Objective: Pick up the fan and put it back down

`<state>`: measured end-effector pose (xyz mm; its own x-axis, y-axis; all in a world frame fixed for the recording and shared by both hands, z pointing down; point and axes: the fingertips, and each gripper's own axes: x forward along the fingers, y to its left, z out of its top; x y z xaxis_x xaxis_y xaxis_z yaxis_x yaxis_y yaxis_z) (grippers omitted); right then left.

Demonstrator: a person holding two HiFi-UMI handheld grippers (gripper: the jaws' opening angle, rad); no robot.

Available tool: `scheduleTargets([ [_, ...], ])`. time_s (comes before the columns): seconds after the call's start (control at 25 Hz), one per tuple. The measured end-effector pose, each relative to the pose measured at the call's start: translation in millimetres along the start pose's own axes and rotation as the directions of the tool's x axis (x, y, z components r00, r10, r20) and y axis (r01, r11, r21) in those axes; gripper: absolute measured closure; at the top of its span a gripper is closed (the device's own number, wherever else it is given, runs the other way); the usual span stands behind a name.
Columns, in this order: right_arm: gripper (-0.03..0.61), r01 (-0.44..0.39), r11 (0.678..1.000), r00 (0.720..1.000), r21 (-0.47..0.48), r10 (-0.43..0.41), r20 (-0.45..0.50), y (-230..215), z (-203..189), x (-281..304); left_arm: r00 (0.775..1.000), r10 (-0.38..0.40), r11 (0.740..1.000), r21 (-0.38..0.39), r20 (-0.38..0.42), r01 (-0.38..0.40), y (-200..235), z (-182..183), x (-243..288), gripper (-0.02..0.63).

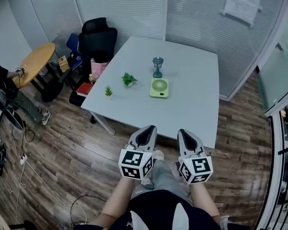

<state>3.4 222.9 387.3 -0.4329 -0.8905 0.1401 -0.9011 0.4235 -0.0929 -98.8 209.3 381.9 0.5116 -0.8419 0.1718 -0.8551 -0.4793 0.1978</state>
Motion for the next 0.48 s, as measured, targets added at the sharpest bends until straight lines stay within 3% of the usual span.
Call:
scheduleTargets([
  [0.48,0.563,-0.030,1.000,0.998,0.008,0.030,-0.053,-35.8,7.1,86.2,0.999,0.010,0.999,0.038,-0.047,-0.008,42.9,15.8,76.1,0.581],
])
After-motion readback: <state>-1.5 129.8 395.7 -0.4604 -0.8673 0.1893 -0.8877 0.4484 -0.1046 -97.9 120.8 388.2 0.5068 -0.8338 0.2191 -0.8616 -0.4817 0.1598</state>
